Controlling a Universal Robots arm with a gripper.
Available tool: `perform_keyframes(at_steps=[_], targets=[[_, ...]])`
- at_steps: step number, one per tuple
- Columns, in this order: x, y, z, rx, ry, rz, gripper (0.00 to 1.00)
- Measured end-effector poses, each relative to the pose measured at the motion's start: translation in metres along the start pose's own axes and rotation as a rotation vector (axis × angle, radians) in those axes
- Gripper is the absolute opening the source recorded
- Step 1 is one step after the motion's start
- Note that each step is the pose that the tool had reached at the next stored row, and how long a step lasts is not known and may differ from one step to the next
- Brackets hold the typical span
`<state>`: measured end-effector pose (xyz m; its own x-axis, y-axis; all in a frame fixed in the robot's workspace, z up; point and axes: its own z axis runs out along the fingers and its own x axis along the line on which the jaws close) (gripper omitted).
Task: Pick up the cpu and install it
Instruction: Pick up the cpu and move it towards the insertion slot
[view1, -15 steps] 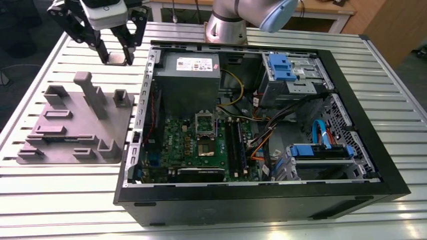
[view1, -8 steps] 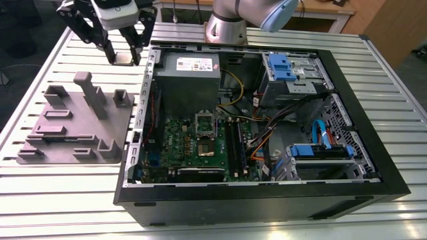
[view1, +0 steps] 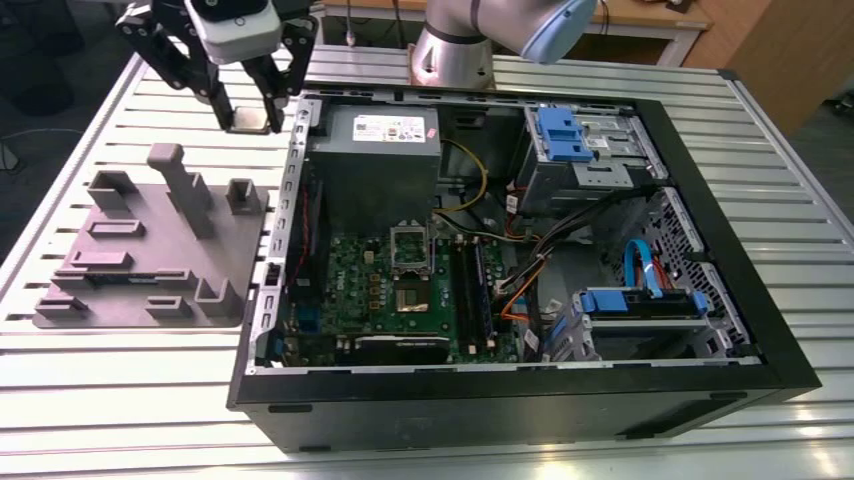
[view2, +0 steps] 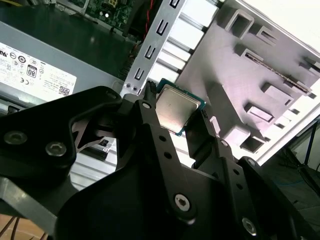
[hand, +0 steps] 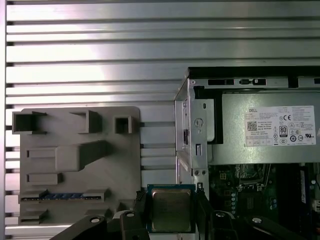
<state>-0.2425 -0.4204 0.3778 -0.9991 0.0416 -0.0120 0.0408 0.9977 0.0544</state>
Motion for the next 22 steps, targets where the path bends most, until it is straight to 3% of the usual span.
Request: perform_keyframes(at_steps=[3, 22], targets=[[-0.0042, -0.0002, 0.0, 0.0001, 0.0, 0.001, 0.47], [-0.0472, 0.0016, 0.0008, 0.0, -0.0001, 0.001, 0.47]])
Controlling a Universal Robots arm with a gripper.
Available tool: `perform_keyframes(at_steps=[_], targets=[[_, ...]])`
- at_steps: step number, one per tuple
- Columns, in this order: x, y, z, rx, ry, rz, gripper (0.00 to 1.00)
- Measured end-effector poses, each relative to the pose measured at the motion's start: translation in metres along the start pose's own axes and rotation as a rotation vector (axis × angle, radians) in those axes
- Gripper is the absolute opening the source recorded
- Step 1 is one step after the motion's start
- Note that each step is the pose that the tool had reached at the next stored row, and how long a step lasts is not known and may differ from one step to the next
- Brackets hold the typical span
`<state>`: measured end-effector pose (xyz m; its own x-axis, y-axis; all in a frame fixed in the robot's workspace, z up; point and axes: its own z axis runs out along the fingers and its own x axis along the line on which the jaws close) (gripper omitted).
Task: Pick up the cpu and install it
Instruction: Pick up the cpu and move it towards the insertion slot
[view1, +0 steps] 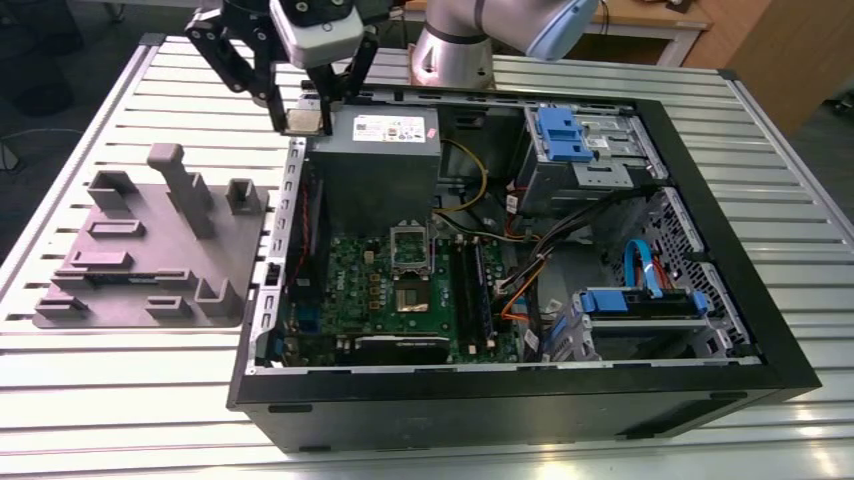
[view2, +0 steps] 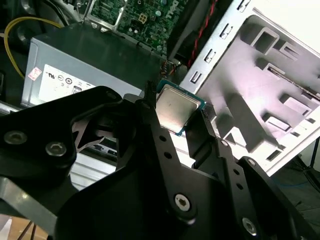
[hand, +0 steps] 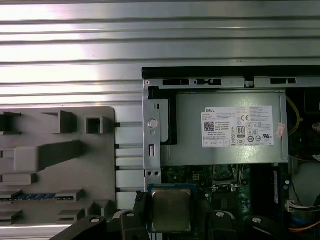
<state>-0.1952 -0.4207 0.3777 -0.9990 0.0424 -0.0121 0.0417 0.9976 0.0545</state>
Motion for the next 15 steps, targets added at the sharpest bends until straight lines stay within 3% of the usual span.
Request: perform_keyframes(at_steps=[9, 15], targets=[[-0.0136, 0.0006, 0.0002, 0.0001, 0.0001, 0.0, 0.47], [-0.0159, 0.0007, 0.0002, 0.0, 0.0, 0.0, 0.47]])
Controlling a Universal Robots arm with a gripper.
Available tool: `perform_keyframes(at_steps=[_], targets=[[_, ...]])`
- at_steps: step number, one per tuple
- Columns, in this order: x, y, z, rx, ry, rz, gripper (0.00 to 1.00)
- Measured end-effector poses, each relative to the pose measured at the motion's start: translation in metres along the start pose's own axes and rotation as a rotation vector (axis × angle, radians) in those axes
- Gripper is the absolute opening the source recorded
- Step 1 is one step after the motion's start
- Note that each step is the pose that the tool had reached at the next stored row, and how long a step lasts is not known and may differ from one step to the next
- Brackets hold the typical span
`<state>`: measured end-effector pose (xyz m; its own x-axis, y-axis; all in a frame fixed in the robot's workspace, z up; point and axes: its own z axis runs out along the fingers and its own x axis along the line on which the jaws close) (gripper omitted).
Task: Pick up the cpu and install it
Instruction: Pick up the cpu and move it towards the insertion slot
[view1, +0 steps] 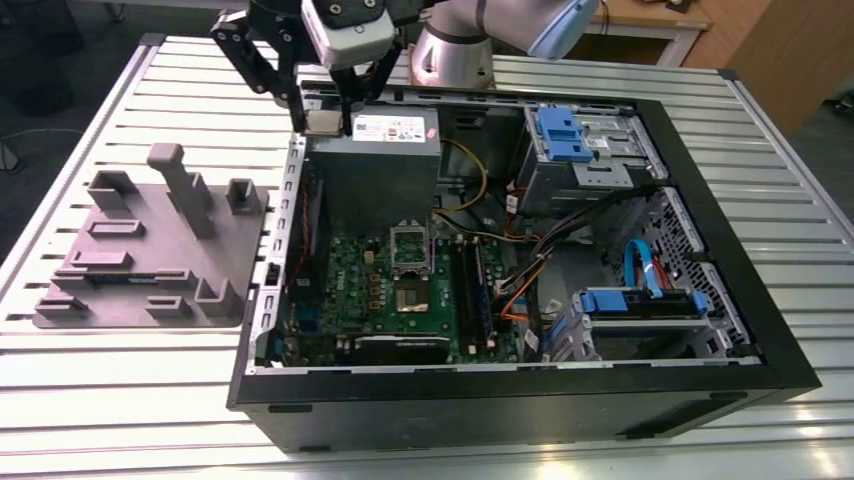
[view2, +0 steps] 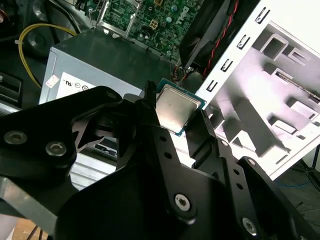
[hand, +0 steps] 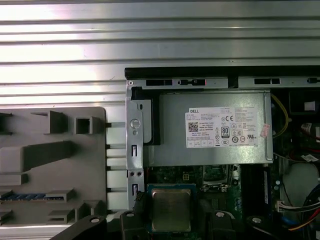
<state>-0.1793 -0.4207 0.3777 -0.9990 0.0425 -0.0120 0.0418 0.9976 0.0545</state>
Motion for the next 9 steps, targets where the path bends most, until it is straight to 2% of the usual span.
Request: perform_keyframes(at_steps=[3, 6, 9], targets=[[-0.0001, 0.0, 0.0, 0.0001, 0.0, 0.0, 0.47], [-0.0004, -0.0026, -0.0001, 0.0001, 0.0, 0.0, 0.47], [-0.0044, -0.0048, 0.0, 0.0, 0.0, 0.0, 0.47]])
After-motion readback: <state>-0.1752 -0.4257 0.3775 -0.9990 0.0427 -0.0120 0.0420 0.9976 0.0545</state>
